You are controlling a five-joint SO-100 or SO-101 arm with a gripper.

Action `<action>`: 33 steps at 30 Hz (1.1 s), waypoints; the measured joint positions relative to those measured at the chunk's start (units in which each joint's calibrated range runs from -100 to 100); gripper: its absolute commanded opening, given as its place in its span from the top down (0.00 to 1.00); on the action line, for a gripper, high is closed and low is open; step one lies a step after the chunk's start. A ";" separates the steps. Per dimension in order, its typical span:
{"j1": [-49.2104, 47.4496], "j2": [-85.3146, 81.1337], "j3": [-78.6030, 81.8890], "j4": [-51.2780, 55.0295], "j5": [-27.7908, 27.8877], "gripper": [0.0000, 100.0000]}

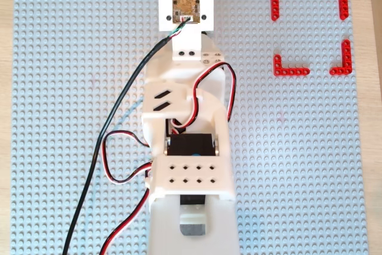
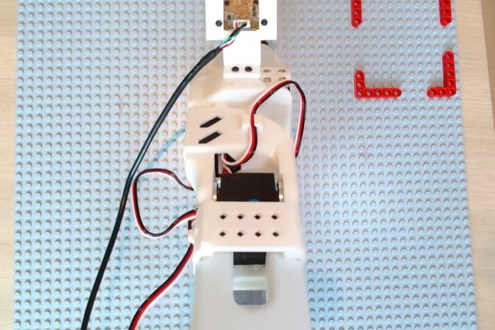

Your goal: Grab the Lego and store it in red box

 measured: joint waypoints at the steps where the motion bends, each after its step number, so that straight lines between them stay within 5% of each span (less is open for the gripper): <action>1: -0.07 0.42 -0.72 0.69 -0.10 0.89; 33: -0.95 13.52 -19.77 17.18 -0.05 0.82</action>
